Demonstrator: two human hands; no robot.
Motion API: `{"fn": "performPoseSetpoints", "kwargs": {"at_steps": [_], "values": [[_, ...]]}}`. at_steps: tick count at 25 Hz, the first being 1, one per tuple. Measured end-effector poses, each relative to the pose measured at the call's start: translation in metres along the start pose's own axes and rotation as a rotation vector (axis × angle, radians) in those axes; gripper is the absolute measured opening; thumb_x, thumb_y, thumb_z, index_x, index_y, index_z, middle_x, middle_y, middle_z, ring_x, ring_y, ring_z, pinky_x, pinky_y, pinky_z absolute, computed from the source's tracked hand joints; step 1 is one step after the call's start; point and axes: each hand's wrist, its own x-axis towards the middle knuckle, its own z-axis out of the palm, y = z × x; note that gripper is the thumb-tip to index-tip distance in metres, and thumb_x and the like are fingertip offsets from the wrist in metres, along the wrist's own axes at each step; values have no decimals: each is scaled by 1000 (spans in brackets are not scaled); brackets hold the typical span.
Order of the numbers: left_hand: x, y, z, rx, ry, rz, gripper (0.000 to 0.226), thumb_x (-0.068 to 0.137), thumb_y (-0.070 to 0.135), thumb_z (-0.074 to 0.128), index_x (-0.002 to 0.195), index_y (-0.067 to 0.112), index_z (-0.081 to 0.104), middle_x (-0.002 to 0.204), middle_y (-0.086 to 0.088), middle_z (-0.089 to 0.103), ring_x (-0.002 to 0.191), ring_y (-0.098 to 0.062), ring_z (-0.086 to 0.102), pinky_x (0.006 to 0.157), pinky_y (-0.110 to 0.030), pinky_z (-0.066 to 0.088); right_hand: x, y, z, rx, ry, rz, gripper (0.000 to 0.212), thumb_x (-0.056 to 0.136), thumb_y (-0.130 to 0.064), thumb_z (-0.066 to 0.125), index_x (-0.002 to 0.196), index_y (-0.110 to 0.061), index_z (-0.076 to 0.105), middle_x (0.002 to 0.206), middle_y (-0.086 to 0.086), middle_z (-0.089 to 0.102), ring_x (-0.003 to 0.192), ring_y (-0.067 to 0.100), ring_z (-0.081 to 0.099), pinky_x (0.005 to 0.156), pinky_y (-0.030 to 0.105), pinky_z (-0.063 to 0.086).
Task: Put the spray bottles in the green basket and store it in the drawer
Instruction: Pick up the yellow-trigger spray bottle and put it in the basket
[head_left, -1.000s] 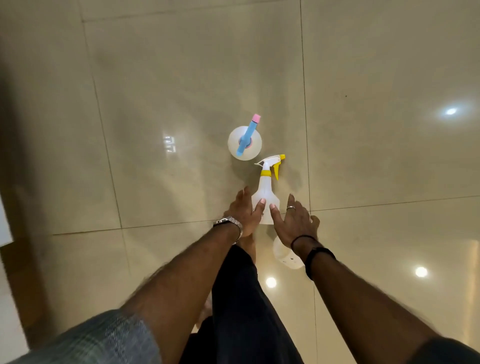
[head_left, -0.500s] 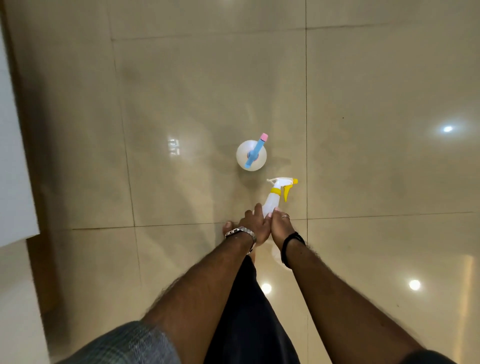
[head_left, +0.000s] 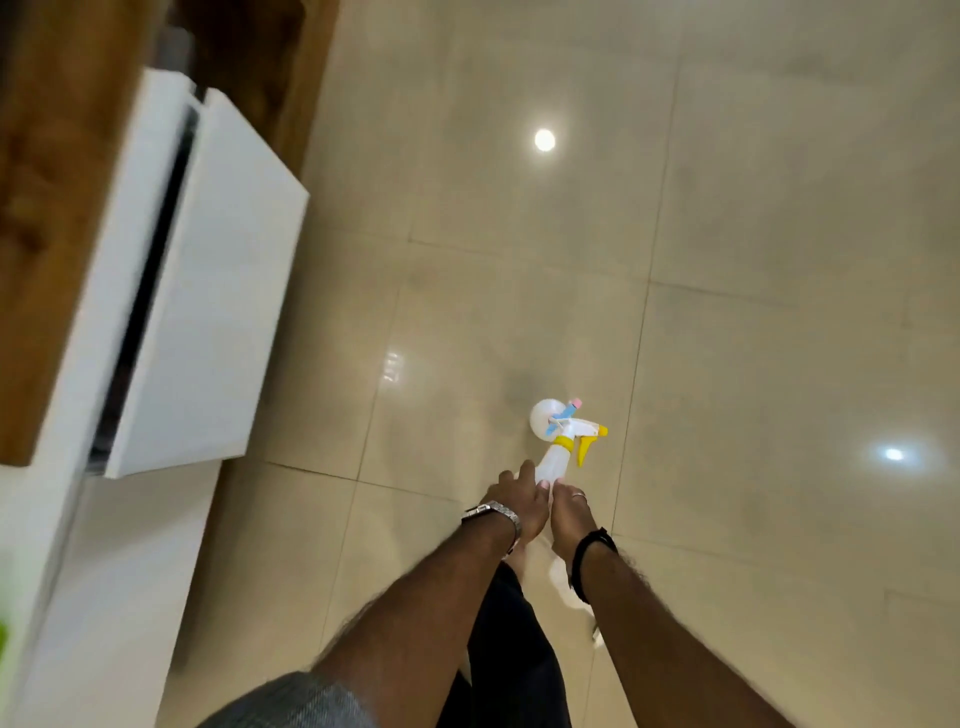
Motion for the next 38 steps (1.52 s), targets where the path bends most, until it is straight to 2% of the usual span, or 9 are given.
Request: {"fn": "performPoseSetpoints", "kwargs": {"at_steps": [7, 13, 19, 23, 28, 30, 32, 34, 38], "values": [[-97, -9, -103, -265, 352, 61, 51, 105, 40, 29, 150, 17, 28, 141, -23, 46, 127, -43, 51, 104, -47, 44, -121, -107, 55, -202, -48, -343, 41, 107, -36, 33, 136, -12, 52, 128, 9, 62, 121, 28, 57, 106, 41, 43], [-145, -80, -158, -463, 727, 79, 52, 105, 41, 28, 153, 21, 25, 144, -12, 46, 123, -34, 52, 98, -43, 47, -184, -144, 152, -365, -199, -596, 20, 107, -40, 33, 106, -44, 52, 107, -17, 63, 101, 5, 60, 82, 28, 44], [-195, -188, -184, -680, 1077, 46, 50, 106, 37, 32, 153, 20, 28, 148, -6, 43, 129, -26, 49, 105, -42, 44, -221, -135, 274, -571, -409, -743, 48, 106, -39, 36, 153, -32, 36, 149, -3, 50, 138, 16, 47, 119, 42, 35], [-243, -277, -178, -764, 1295, -15, 52, 106, 34, 33, 156, 19, 25, 159, -4, 33, 143, -21, 38, 117, -37, 35, -265, -94, 360, -687, -625, -853, 37, 103, -44, 36, 129, -68, 45, 129, -30, 61, 123, -6, 56, 101, 28, 47], [-302, -387, -156, -802, 1456, -110, 56, 107, 36, 28, 159, 17, 19, 166, -6, 23, 154, -18, 22, 124, -27, 23, -310, -25, 458, -810, -770, -964, 56, 107, -40, 36, 160, -30, 22, 165, -6, 29, 150, 10, 32, 125, 43, 26], [-326, -434, -143, -808, 1501, -146, 58, 106, 38, 27, 160, 18, 17, 167, -5, 20, 155, -17, 18, 124, -27, 22, -327, 9, 496, -887, -818, -1028, 56, 108, -38, 36, 161, -28, 20, 162, -12, 26, 146, -4, 28, 125, 29, 22], [-349, -482, -127, -788, 1539, -188, 59, 106, 39, 27, 160, 18, 17, 168, -6, 18, 156, -17, 17, 123, -23, 19, -338, 44, 532, -992, -873, -1089, 58, 108, -38, 36, 162, -27, 17, 159, -11, 26, 133, -26, 24, 113, 4, 19], [-367, -530, -106, -775, 1541, -218, 60, 106, 37, 30, 160, 15, 15, 169, -8, 14, 157, -17, 14, 121, -16, 13, -344, 79, 567, -1091, -920, -1136, 60, 108, -35, 38, 162, -22, 14, 159, -8, 25, 125, -39, 18, 101, -9, 16], [-383, -610, -67, -767, 1473, -254, 66, 107, 30, 38, 160, 8, 7, 170, -11, 9, 158, -18, 8, 122, -15, 9, -346, 133, 621, -1269, -1012, -1222, 64, 107, -26, 43, 162, -13, 11, 167, 2, 17, 138, -18, 18, 103, -8, 12]]}}
